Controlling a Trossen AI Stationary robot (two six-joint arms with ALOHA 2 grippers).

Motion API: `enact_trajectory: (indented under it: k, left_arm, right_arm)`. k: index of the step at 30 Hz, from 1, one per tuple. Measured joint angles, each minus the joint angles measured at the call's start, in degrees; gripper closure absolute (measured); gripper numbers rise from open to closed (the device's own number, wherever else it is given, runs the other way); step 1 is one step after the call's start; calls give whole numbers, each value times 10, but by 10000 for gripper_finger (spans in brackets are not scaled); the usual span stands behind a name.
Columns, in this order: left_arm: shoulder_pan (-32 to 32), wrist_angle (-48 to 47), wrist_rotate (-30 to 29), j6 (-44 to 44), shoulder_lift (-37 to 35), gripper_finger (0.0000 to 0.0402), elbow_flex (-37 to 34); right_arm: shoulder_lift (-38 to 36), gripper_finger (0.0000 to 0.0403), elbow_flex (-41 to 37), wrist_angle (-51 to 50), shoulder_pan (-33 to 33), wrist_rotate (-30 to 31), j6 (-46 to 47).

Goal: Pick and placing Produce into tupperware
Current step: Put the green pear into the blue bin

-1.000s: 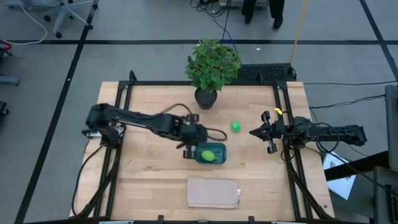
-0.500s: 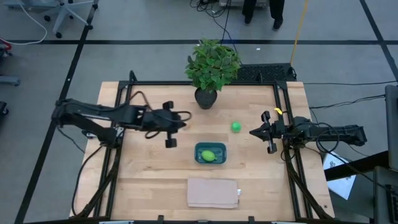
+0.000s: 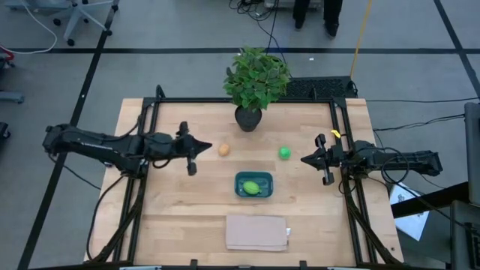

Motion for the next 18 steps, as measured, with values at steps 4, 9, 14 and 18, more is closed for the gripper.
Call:
enact_trajectory:
  k: [4,9,14,18]
  left_arm:
    - [1,126,10,-2,-33,397,-97]
    - [0,228,35,-7,-57,399,-192]
    - [-2,332,37,-11,-58,399,-263]
    - [0,347,44,-11,-58,398,-274]
  right_arm:
    - [0,403,0,0,0,0,22]
    - [0,403,0,-1,0,0,23]
    - [0,403,0,-1,0,0,16]
    - [1,403,0,-2,0,0,30]
